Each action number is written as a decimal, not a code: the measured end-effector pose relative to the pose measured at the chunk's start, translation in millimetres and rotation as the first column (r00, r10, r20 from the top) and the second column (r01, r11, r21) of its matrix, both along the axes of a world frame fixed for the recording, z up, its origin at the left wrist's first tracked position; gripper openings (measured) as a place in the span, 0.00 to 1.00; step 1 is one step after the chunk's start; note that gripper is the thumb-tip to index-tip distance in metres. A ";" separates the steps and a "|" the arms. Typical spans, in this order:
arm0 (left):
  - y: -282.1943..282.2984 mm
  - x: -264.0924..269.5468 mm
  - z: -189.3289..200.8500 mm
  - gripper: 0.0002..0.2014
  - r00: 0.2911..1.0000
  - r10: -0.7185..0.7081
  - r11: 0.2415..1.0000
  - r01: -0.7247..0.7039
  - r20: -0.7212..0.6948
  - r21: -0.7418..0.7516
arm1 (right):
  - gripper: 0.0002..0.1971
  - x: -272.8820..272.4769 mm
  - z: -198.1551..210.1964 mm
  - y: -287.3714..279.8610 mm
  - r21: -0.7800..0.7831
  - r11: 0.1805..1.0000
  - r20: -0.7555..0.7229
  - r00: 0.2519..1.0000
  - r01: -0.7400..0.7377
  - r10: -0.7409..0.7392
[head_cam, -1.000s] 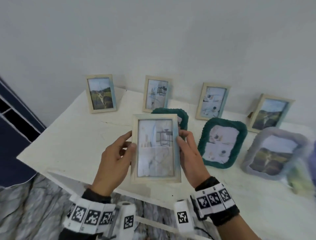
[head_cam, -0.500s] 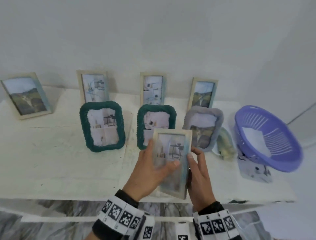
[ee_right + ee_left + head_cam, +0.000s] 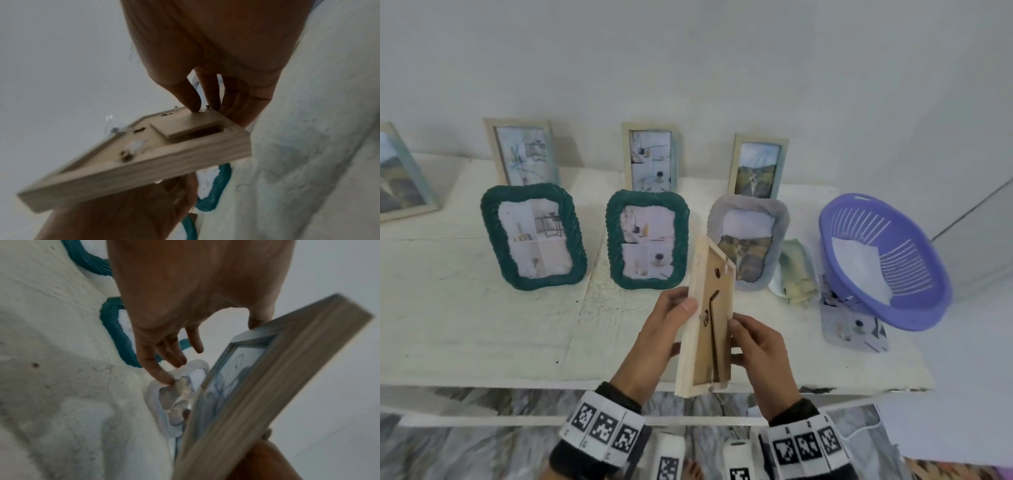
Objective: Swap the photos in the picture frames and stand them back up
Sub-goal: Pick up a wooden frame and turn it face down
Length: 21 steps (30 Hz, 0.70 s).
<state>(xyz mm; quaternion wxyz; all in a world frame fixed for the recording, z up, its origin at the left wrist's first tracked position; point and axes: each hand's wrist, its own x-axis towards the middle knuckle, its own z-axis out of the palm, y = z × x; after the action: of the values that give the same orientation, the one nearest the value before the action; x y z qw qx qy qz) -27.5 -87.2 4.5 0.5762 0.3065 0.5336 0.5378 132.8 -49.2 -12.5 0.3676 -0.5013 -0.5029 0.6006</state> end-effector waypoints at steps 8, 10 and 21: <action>-16.2 -15.5 -38.7 0.04 0.933 0.187 0.980 -0.198 -0.306 -0.005 | 0.09 28.3 -33.8 2.3 0.138 0.990 0.381 0.924 -0.039 -0.017; -17.0 -16.7 -54.8 0.04 0.879 0.167 0.980 -0.199 -0.447 -0.025 | 0.12 29.5 -39.6 1.5 0.171 0.983 0.451 0.892 -0.062 -0.022; -17.1 -9.9 -82.9 0.08 0.628 0.124 0.984 -0.179 -0.769 0.012 | 0.11 33.9 -56.7 6.4 0.304 0.877 0.710 0.702 -0.372 0.052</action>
<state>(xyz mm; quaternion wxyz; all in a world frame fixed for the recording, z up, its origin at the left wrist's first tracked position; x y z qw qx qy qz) -37.4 -104.3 -78.4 0.2585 0.4405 0.7682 0.3860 166.7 -42.8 -69.2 0.1831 -0.5305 -0.7759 0.2881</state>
